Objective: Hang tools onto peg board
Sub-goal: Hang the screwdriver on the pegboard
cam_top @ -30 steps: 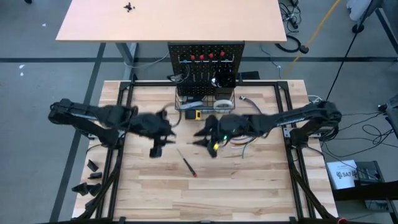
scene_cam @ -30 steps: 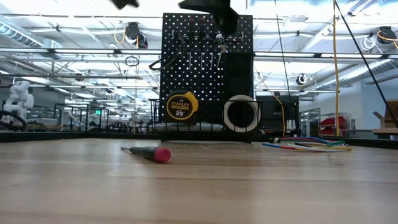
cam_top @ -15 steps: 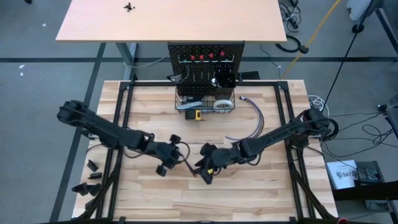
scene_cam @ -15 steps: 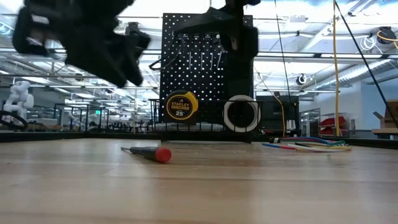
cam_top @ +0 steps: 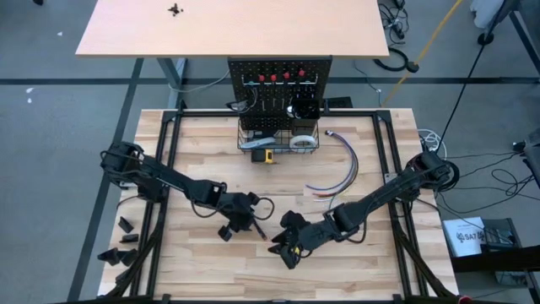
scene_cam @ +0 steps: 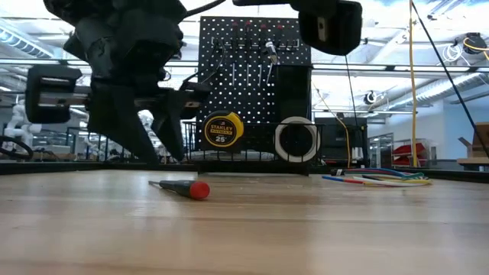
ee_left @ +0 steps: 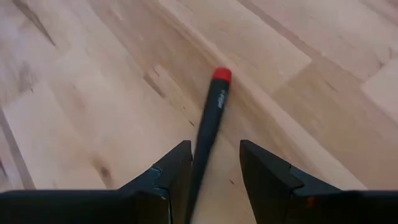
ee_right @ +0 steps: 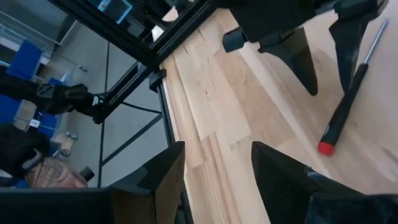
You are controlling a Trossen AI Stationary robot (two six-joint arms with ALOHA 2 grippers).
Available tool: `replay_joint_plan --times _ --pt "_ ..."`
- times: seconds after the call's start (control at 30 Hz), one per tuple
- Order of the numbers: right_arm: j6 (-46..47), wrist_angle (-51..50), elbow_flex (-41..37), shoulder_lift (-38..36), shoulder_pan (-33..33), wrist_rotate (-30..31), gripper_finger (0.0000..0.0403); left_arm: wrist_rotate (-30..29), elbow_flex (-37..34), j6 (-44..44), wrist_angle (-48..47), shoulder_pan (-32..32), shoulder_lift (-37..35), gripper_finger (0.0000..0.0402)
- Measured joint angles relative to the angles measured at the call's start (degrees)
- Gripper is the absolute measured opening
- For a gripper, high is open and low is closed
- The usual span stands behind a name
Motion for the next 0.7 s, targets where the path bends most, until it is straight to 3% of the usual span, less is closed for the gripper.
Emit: replay_joint_plan --times 0.17,0.53,0.7 --pt "0.67 -0.16 0.0 0.0 0.82 1.24 0.018 -0.49 0.0 2.19 2.54 1.01 3.29 0.0138" --pt "0.51 -0.28 0.0 0.0 0.82 1.06 0.018 2.1 0.55 -2.2 3.46 1.99 8.06 0.0136" --pt "1.42 -0.31 0.0 0.0 1.34 1.11 0.018 2.23 0.46 -2.33 3.43 1.5 8.12 0.0092"
